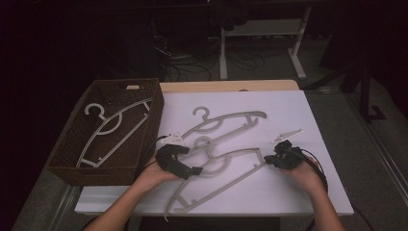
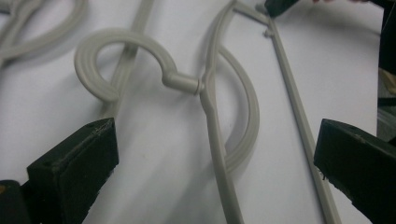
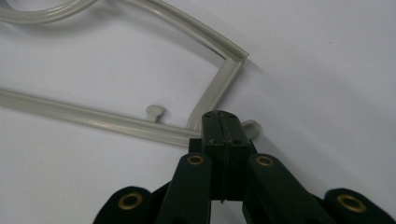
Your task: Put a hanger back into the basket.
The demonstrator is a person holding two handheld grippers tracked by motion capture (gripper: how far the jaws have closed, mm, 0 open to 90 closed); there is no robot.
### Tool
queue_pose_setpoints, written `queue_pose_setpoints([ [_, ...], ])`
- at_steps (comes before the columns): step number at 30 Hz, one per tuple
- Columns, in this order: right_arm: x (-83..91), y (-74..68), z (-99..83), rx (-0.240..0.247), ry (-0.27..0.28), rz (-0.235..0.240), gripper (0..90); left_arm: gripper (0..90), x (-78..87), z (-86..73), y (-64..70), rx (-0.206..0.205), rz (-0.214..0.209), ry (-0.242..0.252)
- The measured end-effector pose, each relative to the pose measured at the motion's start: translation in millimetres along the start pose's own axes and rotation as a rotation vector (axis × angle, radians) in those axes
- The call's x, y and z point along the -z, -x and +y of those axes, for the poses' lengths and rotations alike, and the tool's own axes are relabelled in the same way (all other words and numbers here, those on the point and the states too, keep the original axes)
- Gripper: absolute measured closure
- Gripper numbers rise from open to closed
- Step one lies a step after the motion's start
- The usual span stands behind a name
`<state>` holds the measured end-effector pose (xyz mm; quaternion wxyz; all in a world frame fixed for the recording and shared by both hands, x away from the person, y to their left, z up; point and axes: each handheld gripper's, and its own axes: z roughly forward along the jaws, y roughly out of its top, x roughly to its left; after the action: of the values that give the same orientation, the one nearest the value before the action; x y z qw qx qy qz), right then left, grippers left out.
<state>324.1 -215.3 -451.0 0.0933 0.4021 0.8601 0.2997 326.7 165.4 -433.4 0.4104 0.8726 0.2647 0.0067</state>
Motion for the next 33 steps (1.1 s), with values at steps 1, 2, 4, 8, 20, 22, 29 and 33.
queue_pose_setpoints([
  [1,0.0,0.3,-0.1,-0.001,0.001,0.001,89.2,0.2,-1.8,-1.4,0.6,-0.007,0.003,-0.016],
  [2,-0.2,0.5,-0.1,-0.003,0.001,0.002,89.2,0.8,-3.5,-3.0,1.3,-0.013,0.003,-0.033],
  [4,-0.2,0.6,-0.1,-0.008,0.0,0.004,89.2,6.3,-7.5,-6.0,1.8,-0.02,0.001,-0.06],
  [8,-0.3,1.6,-0.5,-0.013,0.001,0.011,89.3,12.3,-14.1,-8.8,2.9,-0.026,-0.019,-0.099],
  [20,-0.7,2.4,-1.0,-0.017,0.0,0.016,89.3,39.7,-20.9,-10.4,11.3,-0.085,0.001,-0.157],
  [22,-0.8,2.4,-1.1,-0.018,0.001,0.015,89.4,44.4,-21.2,-9.7,12.8,-0.097,0.013,-0.164],
  [29,-0.7,1.7,-1.2,-0.016,0.0,0.012,89.4,63.4,-22.7,-8.2,17.7,-0.148,0.088,-0.183],
  [33,-0.5,1.4,-1.4,-0.019,0.001,0.01,89.3,71.1,-23.2,-7.1,18.8,-0.162,0.107,-0.191],
])
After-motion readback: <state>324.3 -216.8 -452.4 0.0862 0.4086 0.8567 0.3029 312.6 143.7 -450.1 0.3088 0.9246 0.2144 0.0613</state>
